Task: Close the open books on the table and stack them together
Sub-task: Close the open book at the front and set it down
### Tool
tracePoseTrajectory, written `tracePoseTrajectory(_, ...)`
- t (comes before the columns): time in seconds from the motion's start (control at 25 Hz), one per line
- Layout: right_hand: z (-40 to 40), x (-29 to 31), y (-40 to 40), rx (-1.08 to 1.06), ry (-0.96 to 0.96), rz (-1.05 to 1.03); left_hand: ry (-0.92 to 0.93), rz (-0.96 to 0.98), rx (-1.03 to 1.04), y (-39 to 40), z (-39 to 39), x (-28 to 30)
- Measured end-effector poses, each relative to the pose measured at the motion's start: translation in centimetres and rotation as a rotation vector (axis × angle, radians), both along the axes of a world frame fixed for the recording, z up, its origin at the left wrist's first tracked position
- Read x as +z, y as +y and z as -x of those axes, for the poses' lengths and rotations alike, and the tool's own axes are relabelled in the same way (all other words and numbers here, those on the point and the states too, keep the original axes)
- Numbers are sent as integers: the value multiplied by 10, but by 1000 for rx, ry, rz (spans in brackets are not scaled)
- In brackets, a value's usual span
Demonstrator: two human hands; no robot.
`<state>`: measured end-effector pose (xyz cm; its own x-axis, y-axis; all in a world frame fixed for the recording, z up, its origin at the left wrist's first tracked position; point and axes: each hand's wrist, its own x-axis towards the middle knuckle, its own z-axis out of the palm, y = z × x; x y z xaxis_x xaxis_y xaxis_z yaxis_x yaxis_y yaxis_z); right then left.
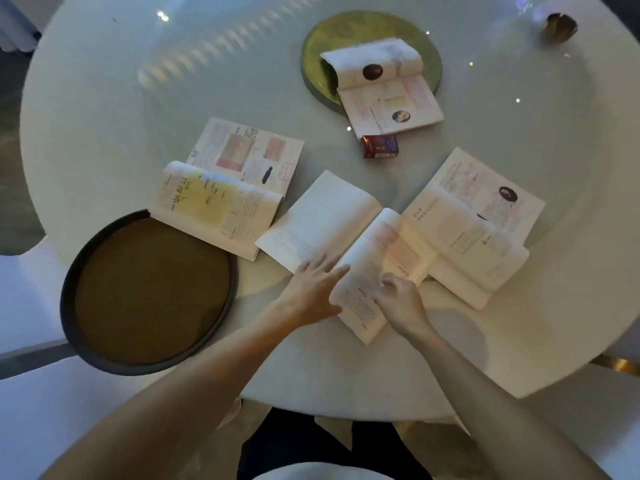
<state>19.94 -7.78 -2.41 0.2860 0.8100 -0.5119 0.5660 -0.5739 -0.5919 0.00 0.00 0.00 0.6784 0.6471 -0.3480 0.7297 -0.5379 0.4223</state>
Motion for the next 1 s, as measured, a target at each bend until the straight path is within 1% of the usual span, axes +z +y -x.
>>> tracePoseTrajectory(0.04, 0, -5, -2, -114, 31, -29, 13, -14, -38, -4, 1, -6)
tracePoseTrajectory(0.08, -1, -9, -4, -204, 5, -24, 15, -25, -64, -7, 2, -10)
tracePoseTrajectory(0.16, 2, -13, -13, -319, -22, -29, 45, -61, -131, -18, 6, -24)
tracePoseTrajectory(0.2, 1, -16, -15, -414, 33, -30, 52, -75, -149, -18, 6, -29)
tracePoseTrajectory(0.32, -3, -19, -13, -771, 361, -10, 42, -119, -129, -15, 8, -37)
tracePoseTrajectory(0.4, -8, -18, -15, -859, 512, 17, -16, -87, -70, -16, 8, -40)
tracePoseTrajectory(0.44, -11, -16, -16, -870, 534, 20, -54, -42, -32, -16, 8, -39)
tracePoseTrajectory(0.56, -9, 3, -12, -872, 506, -47, -166, 117, 104, -14, 11, -31)
tracePoseTrajectory(0.68, 1, 30, 3, -837, 530, -150, -323, 291, 347, -14, 20, -29)
tracePoseTrajectory(0.8, 14, 56, 30, -749, 601, -218, -463, 328, 525, -16, 32, -35)
tracePoseTrajectory(0.92, 26, 67, 62, -644, 689, -224, -531, 366, 639, -16, 38, -35)
tracePoseTrajectory(1.0, 35, 66, 86, -557, 684, -206, -543, 380, 697, -14, 42, -34)
